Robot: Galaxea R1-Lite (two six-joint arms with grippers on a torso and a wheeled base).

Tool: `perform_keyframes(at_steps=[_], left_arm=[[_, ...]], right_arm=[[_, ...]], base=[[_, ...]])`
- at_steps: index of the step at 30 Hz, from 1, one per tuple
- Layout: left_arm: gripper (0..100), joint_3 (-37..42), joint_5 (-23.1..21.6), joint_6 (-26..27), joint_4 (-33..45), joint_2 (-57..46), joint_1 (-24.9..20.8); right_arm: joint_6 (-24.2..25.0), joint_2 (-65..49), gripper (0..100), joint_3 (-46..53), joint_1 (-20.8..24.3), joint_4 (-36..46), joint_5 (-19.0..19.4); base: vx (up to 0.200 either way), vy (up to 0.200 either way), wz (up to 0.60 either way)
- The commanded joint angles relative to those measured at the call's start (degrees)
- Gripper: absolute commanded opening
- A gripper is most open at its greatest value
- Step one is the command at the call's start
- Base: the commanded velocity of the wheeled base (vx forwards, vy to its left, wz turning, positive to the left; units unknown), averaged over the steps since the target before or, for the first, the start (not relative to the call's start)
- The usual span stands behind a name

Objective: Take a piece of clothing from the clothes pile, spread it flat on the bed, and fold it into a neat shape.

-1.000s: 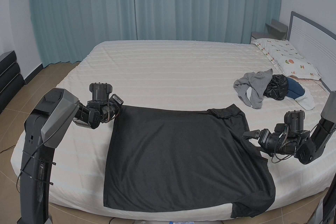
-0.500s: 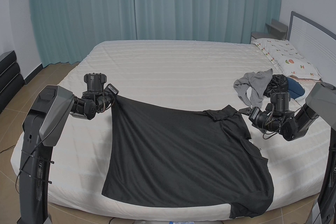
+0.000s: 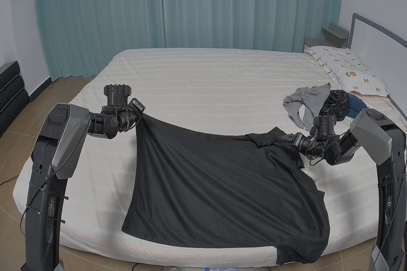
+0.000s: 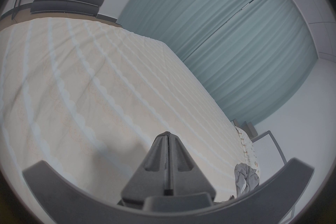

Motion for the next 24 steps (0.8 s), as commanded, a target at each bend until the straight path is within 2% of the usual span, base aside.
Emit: perform_keyframes(at_steps=[1,2,3,13,19,24], left_arm=[[0,-0.05,0.20,-0.03,0.14,0.49,-0.14],[0,0.04,0.28,-0.03,0.14,0.49,-0.14],[0,0.04,0.20,-0.03,0.14,0.40,-0.14],[0,-0.32,0.37,0.41,2.08,0.66,0.03],[0,-0.49,0.46,2.87,1.99,1.54,0.74],[0,-3.22,0.46,2.96,1.81,3.92,0.65]], right_arm=[[-0.21,4.90,100,-3.33,0.11,0.08,0.00],[-0.21,5.34,100,-4.21,0.11,0.08,0.00],[-0.21,5.51,0,-4.65,0.11,0.00,0.00],[0.05,5.42,0,-6.76,-0.85,-0.88,-0.44],[0.14,4.02,0,-9.49,-3.23,-2.64,-0.97],[0.14,3.23,0,-11.51,-4.11,-2.73,-1.23]], base=[[0.000,0.000,0.00],[0.000,0.000,0.00],[0.000,0.000,0.00],[0.000,0.000,0.00],[0.000,0.000,0.00],[0.000,0.000,0.00]])
